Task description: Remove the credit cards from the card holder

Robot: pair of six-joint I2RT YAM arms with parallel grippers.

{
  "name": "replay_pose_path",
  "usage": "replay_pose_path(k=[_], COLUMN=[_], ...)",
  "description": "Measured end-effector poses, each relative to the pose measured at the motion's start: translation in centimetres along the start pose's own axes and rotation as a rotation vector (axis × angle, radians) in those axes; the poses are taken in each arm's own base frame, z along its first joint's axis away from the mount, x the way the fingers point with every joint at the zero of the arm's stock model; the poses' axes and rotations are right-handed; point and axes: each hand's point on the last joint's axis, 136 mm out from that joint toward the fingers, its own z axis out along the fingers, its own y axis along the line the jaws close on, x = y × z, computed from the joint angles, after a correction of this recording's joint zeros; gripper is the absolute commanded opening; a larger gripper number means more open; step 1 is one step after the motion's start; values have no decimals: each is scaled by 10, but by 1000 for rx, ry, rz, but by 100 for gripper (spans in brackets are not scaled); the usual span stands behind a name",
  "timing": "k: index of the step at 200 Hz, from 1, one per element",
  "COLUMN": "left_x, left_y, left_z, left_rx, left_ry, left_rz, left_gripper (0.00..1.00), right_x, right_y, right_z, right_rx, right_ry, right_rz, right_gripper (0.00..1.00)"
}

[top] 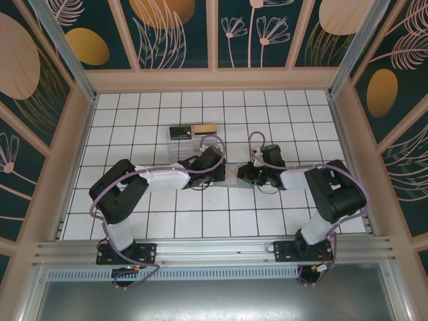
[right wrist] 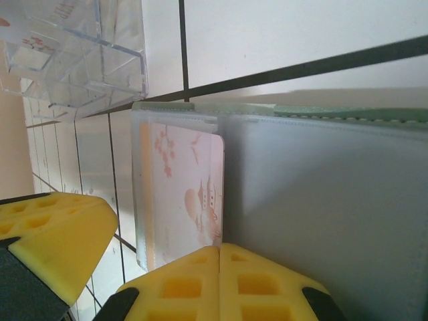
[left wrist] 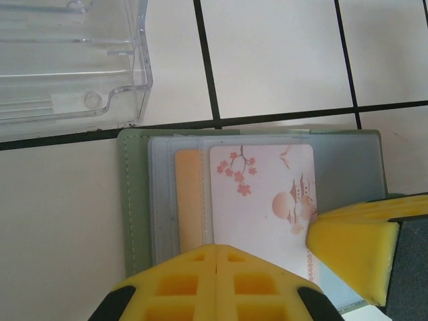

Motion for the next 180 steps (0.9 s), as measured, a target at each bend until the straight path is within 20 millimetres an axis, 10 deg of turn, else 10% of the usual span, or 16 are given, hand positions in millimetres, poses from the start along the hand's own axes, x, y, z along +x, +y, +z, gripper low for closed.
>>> replay_pose_path(k=[180], left_x=[12], left_y=[12], left_z=[12], left_rx=[-22], left_ry=[16], left_rz=[-9], left_gripper=[0], right_x=[-1], right_y=[-9], right_z=[-1], right_rx=[4], right_ry=[15], right_rz=[4], right_gripper=[0])
